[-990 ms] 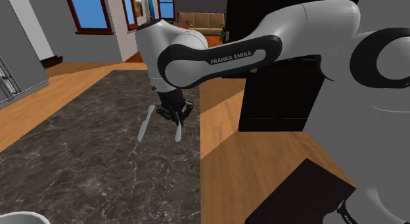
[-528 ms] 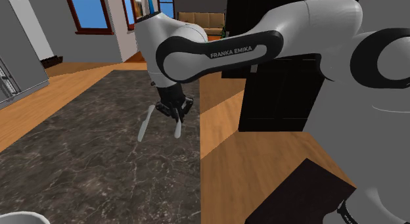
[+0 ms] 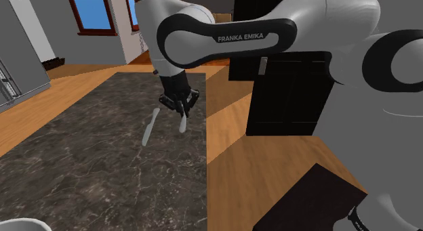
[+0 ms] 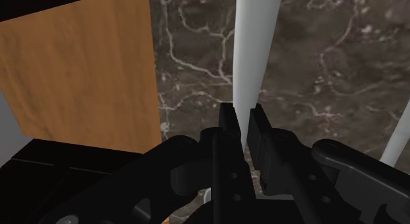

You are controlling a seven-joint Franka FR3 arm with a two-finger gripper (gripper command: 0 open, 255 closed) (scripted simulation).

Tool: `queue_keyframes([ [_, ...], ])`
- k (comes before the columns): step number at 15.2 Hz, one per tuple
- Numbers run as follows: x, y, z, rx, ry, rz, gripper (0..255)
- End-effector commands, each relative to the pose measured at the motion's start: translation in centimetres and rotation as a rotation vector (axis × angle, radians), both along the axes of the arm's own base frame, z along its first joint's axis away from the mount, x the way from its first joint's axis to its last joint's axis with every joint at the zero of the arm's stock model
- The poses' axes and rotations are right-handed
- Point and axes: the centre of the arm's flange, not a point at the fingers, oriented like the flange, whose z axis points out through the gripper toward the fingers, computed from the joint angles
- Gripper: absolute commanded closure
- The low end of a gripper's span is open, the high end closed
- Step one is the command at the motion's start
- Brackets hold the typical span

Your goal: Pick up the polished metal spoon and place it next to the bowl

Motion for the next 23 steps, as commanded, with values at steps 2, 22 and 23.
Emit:
queue_keyframes([
  [2, 0.0, 0.0, 1.8, 0.0, 0.0, 0.0, 255],
  [22, -4.6, 2.5, 9.8, 0.0, 0.0, 0.0, 255],
  [23, -5.8, 3.2, 9.8, 0.0, 0.0, 0.0, 255],
])
